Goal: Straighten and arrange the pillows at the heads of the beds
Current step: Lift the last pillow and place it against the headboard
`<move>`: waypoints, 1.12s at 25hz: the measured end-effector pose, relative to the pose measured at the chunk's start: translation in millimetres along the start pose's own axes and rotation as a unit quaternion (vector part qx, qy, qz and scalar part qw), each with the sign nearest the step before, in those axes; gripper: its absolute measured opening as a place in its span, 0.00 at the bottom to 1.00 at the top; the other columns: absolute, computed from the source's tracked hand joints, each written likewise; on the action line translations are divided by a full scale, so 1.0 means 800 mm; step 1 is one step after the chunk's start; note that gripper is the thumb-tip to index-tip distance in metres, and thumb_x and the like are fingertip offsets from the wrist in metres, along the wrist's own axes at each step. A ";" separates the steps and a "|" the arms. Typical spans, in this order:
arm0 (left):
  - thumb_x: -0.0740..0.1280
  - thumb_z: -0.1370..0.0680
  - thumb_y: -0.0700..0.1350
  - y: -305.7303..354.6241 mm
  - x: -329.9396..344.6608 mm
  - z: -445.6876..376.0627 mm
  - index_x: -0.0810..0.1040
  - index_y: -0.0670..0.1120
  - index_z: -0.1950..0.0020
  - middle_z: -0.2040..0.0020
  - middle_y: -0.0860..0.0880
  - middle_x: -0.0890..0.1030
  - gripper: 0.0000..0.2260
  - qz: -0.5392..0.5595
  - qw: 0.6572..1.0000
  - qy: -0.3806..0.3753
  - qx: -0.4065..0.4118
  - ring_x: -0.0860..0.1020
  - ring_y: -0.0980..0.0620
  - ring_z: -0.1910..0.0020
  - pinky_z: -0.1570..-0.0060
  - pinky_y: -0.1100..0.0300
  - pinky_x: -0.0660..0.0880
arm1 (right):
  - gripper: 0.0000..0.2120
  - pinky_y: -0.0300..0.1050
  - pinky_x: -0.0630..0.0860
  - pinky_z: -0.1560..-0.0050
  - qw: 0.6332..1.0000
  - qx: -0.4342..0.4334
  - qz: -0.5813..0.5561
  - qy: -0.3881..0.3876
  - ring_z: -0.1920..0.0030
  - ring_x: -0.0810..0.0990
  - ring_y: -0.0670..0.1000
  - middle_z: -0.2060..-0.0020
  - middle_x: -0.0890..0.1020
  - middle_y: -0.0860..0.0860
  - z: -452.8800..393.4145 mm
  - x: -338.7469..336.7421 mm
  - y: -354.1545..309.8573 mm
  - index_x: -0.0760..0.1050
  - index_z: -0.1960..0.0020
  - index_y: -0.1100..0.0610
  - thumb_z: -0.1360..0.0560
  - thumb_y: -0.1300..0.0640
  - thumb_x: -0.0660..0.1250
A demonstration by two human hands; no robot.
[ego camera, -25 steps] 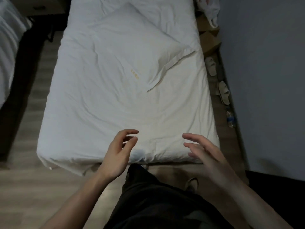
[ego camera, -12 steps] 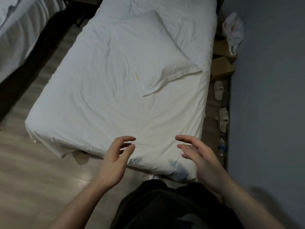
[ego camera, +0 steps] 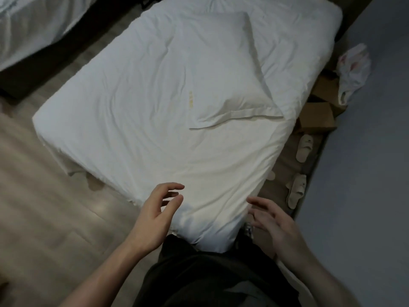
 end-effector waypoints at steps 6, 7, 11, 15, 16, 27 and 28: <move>0.64 0.16 0.45 0.029 0.118 0.028 0.80 0.54 0.38 0.37 0.57 0.81 0.09 0.041 0.991 0.104 -0.073 0.78 0.59 0.37 0.44 0.68 0.71 | 0.13 0.67 0.75 0.33 0.988 -0.037 0.056 -0.141 0.40 0.80 0.63 0.43 0.81 0.65 -0.092 -0.096 -0.036 0.82 0.37 0.39 0.20 0.47 0.67; 0.64 0.16 0.45 0.039 0.132 0.033 0.79 0.54 0.37 0.36 0.58 0.80 0.09 0.047 0.990 0.114 -0.073 0.78 0.59 0.36 0.43 0.66 0.71 | 0.14 0.68 0.75 0.34 0.986 -0.041 0.052 -0.154 0.40 0.78 0.65 0.42 0.80 0.66 -0.102 -0.110 -0.045 0.82 0.38 0.39 0.22 0.46 0.67; 0.64 0.16 0.45 0.063 0.157 0.050 0.79 0.53 0.36 0.36 0.57 0.80 0.10 0.055 0.983 0.159 -0.069 0.78 0.58 0.35 0.40 0.61 0.72 | 0.12 0.68 0.74 0.33 0.978 -0.061 0.036 -0.198 0.38 0.78 0.64 0.39 0.80 0.65 -0.132 -0.139 -0.075 0.82 0.37 0.43 0.20 0.51 0.68; 0.64 0.16 0.44 0.058 0.154 0.077 0.80 0.54 0.37 0.38 0.57 0.82 0.10 0.063 0.971 0.214 -0.089 0.79 0.58 0.37 0.40 0.66 0.75 | 0.20 0.64 0.75 0.34 0.966 -0.056 0.046 -0.248 0.38 0.79 0.62 0.40 0.80 0.64 -0.136 -0.123 -0.088 0.82 0.37 0.45 0.27 0.42 0.68; 0.64 0.16 0.44 0.054 0.156 0.079 0.80 0.54 0.38 0.39 0.58 0.82 0.10 0.065 0.969 0.217 -0.094 0.79 0.59 0.37 0.42 0.69 0.74 | 0.19 0.64 0.75 0.34 0.963 -0.052 0.061 -0.258 0.39 0.81 0.60 0.41 0.82 0.62 -0.136 -0.119 -0.084 0.82 0.37 0.44 0.26 0.43 0.68; 0.65 0.16 0.44 0.105 0.176 -0.061 0.79 0.54 0.37 0.36 0.55 0.80 0.09 0.086 0.978 0.183 -0.053 0.78 0.58 0.36 0.42 0.66 0.71 | 0.14 0.63 0.75 0.30 0.980 -0.025 0.098 -0.174 0.37 0.82 0.47 0.41 0.86 0.46 -0.197 -0.225 -0.064 0.83 0.38 0.40 0.19 0.55 0.67; 0.65 0.16 0.44 0.111 0.179 -0.077 0.79 0.54 0.37 0.36 0.55 0.80 0.09 0.089 0.976 0.192 -0.054 0.78 0.58 0.36 0.42 0.65 0.71 | 0.14 0.63 0.75 0.29 0.978 -0.027 0.100 -0.179 0.37 0.82 0.47 0.42 0.86 0.47 -0.216 -0.230 -0.073 0.83 0.38 0.40 0.19 0.54 0.67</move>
Point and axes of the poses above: each hand's wrist, its own z-axis away from the middle knuckle, its own x-axis out of the palm, y = z × x, the point moved 10 cm from there along -z, towards the middle knuckle
